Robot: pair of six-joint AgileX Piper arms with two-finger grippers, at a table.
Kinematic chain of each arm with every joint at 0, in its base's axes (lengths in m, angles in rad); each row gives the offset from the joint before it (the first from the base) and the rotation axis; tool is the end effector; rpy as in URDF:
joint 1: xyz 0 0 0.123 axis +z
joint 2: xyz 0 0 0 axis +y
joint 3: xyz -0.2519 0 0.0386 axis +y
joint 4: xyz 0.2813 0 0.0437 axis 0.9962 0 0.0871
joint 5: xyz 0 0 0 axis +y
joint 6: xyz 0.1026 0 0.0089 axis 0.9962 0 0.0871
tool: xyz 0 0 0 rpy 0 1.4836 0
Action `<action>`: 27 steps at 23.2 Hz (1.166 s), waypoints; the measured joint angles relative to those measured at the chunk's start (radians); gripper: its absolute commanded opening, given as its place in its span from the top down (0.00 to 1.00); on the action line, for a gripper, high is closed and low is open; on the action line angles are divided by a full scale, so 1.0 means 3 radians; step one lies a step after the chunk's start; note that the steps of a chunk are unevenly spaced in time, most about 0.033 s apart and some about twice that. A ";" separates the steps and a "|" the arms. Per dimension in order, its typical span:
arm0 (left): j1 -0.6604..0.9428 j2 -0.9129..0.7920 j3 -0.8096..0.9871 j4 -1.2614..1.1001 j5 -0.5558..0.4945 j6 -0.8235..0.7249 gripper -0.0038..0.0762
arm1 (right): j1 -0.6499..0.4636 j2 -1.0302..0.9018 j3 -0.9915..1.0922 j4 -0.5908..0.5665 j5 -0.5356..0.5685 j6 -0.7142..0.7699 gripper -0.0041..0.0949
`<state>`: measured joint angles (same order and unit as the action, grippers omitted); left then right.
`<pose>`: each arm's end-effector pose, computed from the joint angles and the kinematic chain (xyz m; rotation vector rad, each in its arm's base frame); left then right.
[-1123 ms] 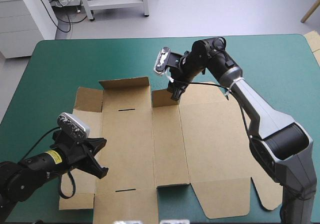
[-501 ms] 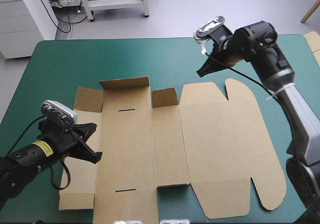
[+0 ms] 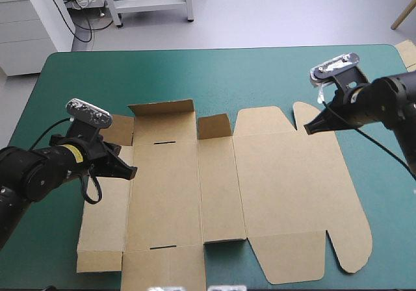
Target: Fold the box
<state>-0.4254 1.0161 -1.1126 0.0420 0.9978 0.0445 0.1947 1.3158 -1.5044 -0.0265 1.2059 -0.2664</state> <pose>0.2261 -0.0984 0.3532 0.5660 2.3196 -0.1277 0.2982 0.0562 0.3896 -0.5731 2.4350 -0.0646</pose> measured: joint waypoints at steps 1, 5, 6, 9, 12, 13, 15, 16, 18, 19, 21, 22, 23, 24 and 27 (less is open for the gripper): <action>0.0000 0.0049 -0.0046 0.0009 0.0046 0.0000 0.96 | 0.0000 -0.0100 0.0090 0.0021 0.0000 0.0002 0.98; 0.0000 0.0253 -0.0200 0.0021 0.0176 0.0009 0.96 | 0.0000 -0.0472 0.0469 0.0167 -0.0007 0.0013 0.98; 0.0000 0.0294 -0.0218 0.0021 0.0185 0.0013 0.96 | 0.0000 -0.0551 0.0558 0.0216 -0.0007 0.0013 0.98; 0.0027 0.0388 -0.0248 0.0014 0.0230 0.0015 0.96 | 0.0000 -0.0821 0.0914 0.0332 -0.0045 0.0013 0.98; 0.0177 0.0446 -0.0252 -0.0012 0.0331 0.0070 0.96 | 0.0000 -0.1082 0.1272 0.0403 -0.0120 0.0041 0.98; 0.0253 0.0455 -0.0252 -0.0032 0.0369 0.0118 0.96 | 0.0000 -0.1162 0.1385 0.0416 -0.0157 0.0048 0.98; 0.0531 0.0459 -0.0252 -0.0190 0.0481 0.0327 0.96 | 0.0000 -0.1367 0.1660 0.0425 -0.0270 0.0062 0.98; 0.0748 0.0459 -0.0257 -0.0381 0.0595 0.0482 0.96 | 0.0000 -0.1460 0.1798 0.0425 -0.0337 0.0062 0.98; 0.1126 0.0459 -0.0264 -0.0772 0.0756 0.0772 0.96 | 0.0000 -0.1553 0.1959 0.0426 -0.0409 0.0066 0.98; 0.1249 0.0459 -0.0264 -0.0895 0.0788 0.0871 0.96 | 0.0000 -0.1569 0.1990 0.0426 -0.0419 0.0069 0.98; 0.1594 0.0459 -0.0271 -0.1176 0.0819 0.1111 0.96 | 0.0000 -0.1590 0.2042 0.0426 -0.0446 0.0073 0.98; 0.1816 0.0459 -0.0271 -0.1312 0.0826 0.1185 0.96 | 0.0000 -0.1590 0.2063 0.0429 -0.0456 0.0073 0.98; 0.2039 0.0459 -0.0271 -0.1432 0.0826 0.1258 0.96 | 0.0000 -0.1590 0.2074 0.0433 -0.0456 0.0073 0.98; 0.2165 0.0459 -0.0271 -0.1484 0.0826 0.1287 0.96 | 0.0000 -0.1590 0.2074 0.0433 -0.0459 0.0073 0.98; 0.2792 0.0459 -0.0271 -0.1752 0.0826 0.1477 0.96 | 0.0000 -0.1590 0.2074 0.0434 -0.0499 0.0073 0.98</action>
<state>0.4121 1.1539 -1.1940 -0.4835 1.2455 0.4876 0.1947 0.8389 -0.8822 0.1036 1.0561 -0.2445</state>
